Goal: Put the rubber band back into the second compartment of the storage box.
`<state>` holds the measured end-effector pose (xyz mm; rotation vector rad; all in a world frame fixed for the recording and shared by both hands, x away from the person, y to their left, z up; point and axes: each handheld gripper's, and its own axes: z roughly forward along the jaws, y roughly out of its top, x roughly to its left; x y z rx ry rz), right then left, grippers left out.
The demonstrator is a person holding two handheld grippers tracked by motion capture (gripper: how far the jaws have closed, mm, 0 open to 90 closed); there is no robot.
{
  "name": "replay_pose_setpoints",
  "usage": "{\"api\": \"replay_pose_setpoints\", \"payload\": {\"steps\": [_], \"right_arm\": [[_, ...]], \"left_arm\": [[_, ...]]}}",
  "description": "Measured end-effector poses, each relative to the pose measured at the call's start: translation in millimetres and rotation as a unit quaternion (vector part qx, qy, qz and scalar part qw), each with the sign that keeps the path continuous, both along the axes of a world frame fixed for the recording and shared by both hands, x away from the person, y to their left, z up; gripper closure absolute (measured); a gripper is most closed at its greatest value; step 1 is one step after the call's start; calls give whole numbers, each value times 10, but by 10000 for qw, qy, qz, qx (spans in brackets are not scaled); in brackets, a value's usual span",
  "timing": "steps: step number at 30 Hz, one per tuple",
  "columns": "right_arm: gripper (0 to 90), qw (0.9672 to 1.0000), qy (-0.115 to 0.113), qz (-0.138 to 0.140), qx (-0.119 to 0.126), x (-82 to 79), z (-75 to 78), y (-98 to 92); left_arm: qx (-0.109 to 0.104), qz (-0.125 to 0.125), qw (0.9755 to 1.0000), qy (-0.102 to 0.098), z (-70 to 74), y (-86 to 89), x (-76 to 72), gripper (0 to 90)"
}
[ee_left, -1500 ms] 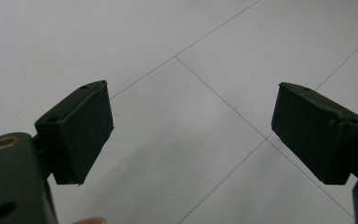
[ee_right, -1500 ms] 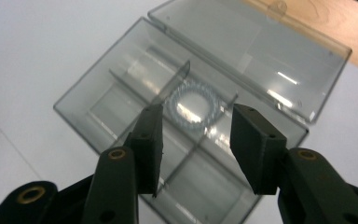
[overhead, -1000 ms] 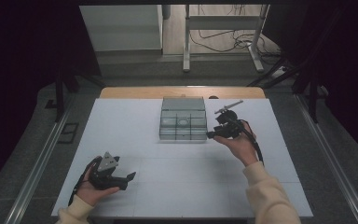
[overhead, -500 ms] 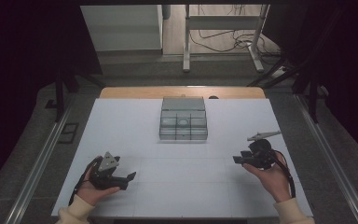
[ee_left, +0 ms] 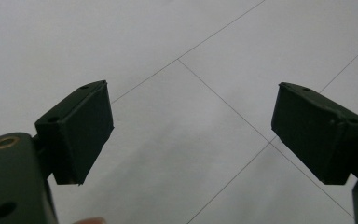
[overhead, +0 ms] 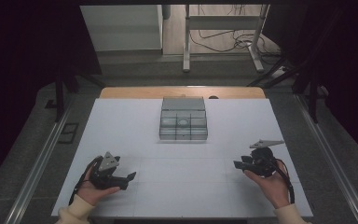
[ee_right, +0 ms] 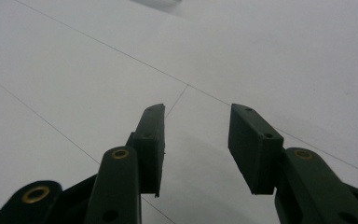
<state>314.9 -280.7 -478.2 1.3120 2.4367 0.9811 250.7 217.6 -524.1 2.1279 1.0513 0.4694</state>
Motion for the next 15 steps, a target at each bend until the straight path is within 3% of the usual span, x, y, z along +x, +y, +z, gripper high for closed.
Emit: {"api": "replay_pose_setpoints", "payload": {"steps": [4,7,15], "right_arm": [[555,9999,-73,67,82,-58,-89,-65],[549,9997,22,120,191,-84,-185,-95],[540,9996,-106,210,154,-134,-232,-94]], "left_arm": [[0,9,10000,-3,0,-1,3,132],[0,16,10000,-32,3,5,5,132],[7,6,10000,-34,2,8,7,133]]}}
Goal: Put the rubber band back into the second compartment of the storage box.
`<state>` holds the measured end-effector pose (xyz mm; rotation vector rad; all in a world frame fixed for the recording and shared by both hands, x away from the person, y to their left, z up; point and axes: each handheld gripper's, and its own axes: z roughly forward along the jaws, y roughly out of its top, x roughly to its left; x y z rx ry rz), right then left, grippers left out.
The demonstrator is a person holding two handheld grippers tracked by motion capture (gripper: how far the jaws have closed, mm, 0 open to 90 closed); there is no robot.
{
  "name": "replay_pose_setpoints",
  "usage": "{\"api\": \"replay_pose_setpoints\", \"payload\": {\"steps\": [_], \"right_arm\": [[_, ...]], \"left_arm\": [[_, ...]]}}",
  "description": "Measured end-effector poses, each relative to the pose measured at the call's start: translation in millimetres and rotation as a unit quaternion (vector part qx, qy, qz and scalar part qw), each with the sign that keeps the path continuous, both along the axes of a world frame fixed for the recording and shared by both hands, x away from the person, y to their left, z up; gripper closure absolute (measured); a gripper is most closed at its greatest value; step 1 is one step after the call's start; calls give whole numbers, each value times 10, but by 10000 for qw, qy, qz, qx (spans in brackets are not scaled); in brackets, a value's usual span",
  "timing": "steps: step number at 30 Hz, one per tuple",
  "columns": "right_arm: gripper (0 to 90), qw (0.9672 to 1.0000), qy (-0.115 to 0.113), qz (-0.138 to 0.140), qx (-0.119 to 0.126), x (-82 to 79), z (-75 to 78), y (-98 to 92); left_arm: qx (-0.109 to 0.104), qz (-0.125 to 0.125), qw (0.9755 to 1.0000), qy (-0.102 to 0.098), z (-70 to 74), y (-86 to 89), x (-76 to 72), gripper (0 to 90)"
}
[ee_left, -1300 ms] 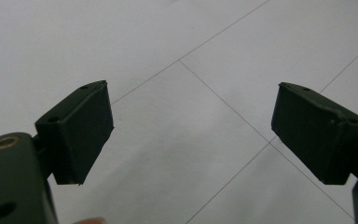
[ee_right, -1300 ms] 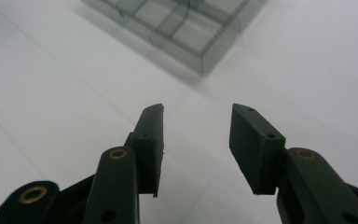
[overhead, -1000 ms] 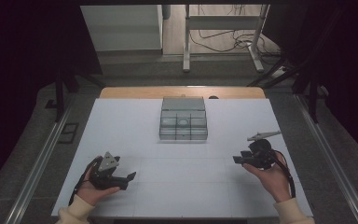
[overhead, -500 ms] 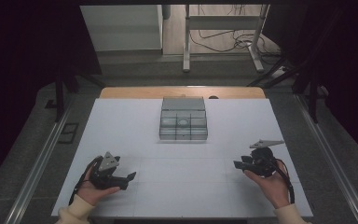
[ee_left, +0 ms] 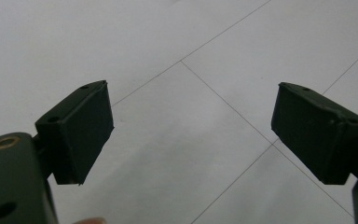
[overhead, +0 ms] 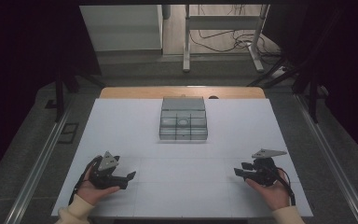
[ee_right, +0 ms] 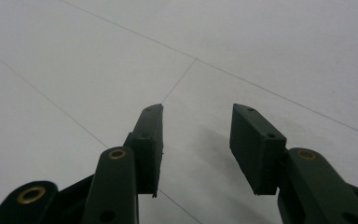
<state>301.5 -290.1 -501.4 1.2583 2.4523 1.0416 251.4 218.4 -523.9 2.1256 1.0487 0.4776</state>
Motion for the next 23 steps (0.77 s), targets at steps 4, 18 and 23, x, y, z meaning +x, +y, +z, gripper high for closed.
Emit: {"api": "replay_pose_setpoints", "payload": {"steps": [4,18,23], "right_arm": [[540,10000,-86,9,-14,-8,5,0],[540,9995,-228,90,-195,3,-7,25],[537,9995,-224,95,-196,0,-5,28]], "left_arm": [[9,6,10000,-5,0,-2,0,133],[31,3,10000,9,-8,-11,4,133],[35,2,10000,14,-9,-12,6,133]]}}
